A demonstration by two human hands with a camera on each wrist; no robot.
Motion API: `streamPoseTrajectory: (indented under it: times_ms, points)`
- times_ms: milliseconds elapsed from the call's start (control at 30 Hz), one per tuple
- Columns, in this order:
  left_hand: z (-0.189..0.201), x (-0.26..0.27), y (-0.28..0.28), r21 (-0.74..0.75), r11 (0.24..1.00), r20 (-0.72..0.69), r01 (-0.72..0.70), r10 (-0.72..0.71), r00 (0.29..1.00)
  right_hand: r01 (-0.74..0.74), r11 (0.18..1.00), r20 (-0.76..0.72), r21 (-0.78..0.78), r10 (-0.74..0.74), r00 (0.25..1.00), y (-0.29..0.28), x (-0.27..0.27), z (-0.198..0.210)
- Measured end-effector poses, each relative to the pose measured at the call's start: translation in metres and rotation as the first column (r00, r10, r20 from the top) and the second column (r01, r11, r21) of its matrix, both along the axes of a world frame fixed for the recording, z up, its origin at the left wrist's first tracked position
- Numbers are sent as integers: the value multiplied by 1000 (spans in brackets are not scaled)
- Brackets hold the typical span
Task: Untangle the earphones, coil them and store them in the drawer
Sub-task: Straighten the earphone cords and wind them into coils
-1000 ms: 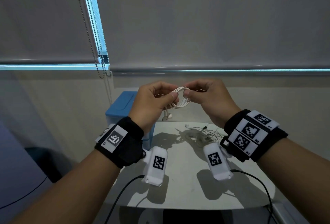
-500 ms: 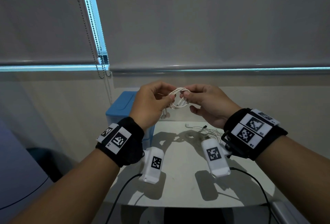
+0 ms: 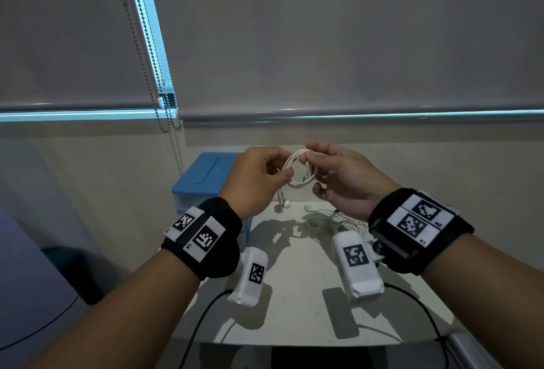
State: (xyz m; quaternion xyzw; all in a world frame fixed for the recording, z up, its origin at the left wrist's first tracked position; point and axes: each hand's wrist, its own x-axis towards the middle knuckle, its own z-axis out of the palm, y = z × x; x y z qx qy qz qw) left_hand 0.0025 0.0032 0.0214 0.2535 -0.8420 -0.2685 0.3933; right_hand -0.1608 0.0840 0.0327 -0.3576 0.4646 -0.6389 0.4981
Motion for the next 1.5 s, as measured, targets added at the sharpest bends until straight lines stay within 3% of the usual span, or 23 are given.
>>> streamPoseTrajectory:
  times_ms: [100,400,633,800,1133,1400,1500]
  points:
    - [1,-2,-2,-17,999,66,-37,38,997,-4,1000,4,-6,4,1000,1,3,-1]
    - [10,1,-7,-43,997,65,-67,70,995,-88,994,-4,-70,88,996,2,5,2]
    - [11,3,1,156,987,-33,47,-42,999,-72,985,-32,-156,68,997,4,10,3]
    - [8,5,4,257,963,-86,74,-54,995,-16,990,-214,-138,-14,977,6,13,3]
    - [10,5,7,260,963,-74,70,-53,996,7,966,3,-258,-6,1000,2,14,-6]
    - [8,6,11,294,953,-82,68,-46,996,-4,966,-152,-260,-37,988,6,13,-4]
    - [7,5,10,281,958,-62,64,-48,997,29,963,-147,-267,-70,987,5,13,-7]
